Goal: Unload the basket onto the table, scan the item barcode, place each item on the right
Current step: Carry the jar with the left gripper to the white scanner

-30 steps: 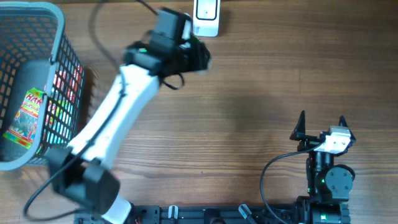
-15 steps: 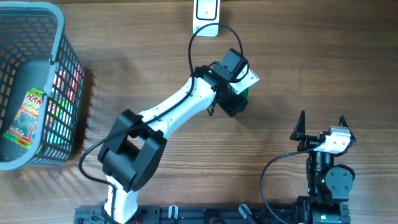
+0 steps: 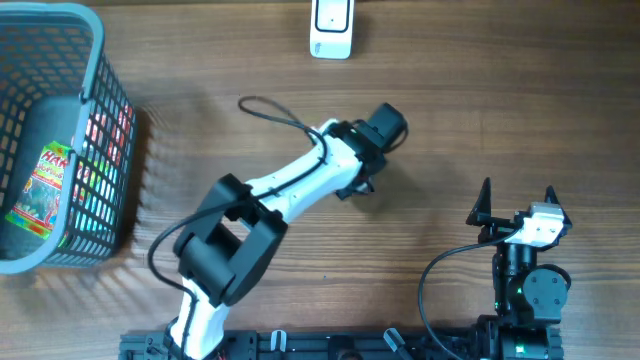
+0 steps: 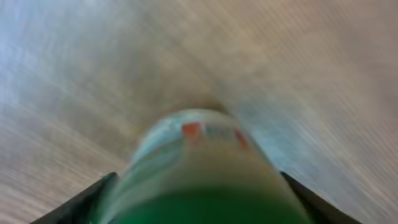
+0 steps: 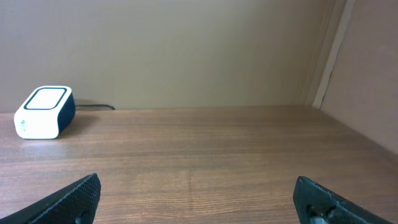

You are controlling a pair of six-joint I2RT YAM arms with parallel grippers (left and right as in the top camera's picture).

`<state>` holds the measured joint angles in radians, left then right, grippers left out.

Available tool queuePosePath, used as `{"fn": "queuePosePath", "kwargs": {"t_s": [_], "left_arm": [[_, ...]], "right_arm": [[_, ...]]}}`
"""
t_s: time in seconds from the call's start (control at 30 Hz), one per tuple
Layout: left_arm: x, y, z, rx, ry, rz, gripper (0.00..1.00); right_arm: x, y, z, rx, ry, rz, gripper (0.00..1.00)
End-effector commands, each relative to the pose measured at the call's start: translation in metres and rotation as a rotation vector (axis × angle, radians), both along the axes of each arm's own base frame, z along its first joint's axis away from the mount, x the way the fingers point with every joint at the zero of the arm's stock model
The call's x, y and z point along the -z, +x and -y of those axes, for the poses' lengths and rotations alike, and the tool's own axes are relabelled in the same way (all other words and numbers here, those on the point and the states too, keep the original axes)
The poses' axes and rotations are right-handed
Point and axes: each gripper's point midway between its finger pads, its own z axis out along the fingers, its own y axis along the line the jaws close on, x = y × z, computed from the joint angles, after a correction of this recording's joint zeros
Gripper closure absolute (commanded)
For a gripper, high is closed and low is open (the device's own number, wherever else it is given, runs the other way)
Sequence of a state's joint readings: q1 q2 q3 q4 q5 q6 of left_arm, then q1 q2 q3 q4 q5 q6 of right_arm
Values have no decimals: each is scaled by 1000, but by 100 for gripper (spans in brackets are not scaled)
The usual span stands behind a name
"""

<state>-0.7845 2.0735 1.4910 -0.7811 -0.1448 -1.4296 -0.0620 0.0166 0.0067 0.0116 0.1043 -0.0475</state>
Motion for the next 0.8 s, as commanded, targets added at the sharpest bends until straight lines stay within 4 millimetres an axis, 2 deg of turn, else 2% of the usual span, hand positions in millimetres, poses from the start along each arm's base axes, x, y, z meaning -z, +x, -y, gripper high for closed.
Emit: {"fn": "queuePosePath", "kwargs": {"t_s": [0.0, 0.03, 0.07, 0.17, 0.3, 0.37, 0.43, 0.5, 0.57, 0.6, 0.63, 0.7, 0.77], "left_arm": [[31, -18, -2, -223, 45, -37, 22], [31, -19, -1, -216, 52, -29, 14], [30, -20, 3, -183, 58, -17, 0], [9, -14, 17, 19, 106, 74, 0], [-52, -11, 59, 336, 88, 214, 0], [-97, -17, 81, 535, 77, 309, 0], [-129, -25, 86, 638, 76, 366, 0], [-163, -27, 76, 673, 70, 415, 0], [-183, -25, 62, 728, 97, 446, 0], [-190, -19, 46, 779, 144, 450, 0], [-190, -14, 30, 823, 198, 429, 0], [-177, -3, -8, 1010, 309, 329, 0], [-168, -5, -18, 1194, 271, 269, 0]], "right_arm": [[-1, 0, -3, -18, -5, 7, 0], [-1, 0, -3, -18, -5, 7, 0], [-2, 0, -3, -18, -5, 8, 0], [-1, 0, -3, -18, -5, 7, 0], [-2, 0, -3, -18, -5, 8, 0], [-1, 0, -3, -18, -5, 7, 0], [-2, 0, -3, -18, -5, 8, 0], [-2, 0, -3, -18, -5, 8, 0], [-1, 0, -3, -18, -5, 7, 0], [-2, 0, -3, -18, -5, 8, 0], [-1, 0, -3, -18, -5, 7, 0], [-2, 0, -3, -18, -5, 8, 0], [-1, 0, -3, -18, -5, 7, 0]]}}
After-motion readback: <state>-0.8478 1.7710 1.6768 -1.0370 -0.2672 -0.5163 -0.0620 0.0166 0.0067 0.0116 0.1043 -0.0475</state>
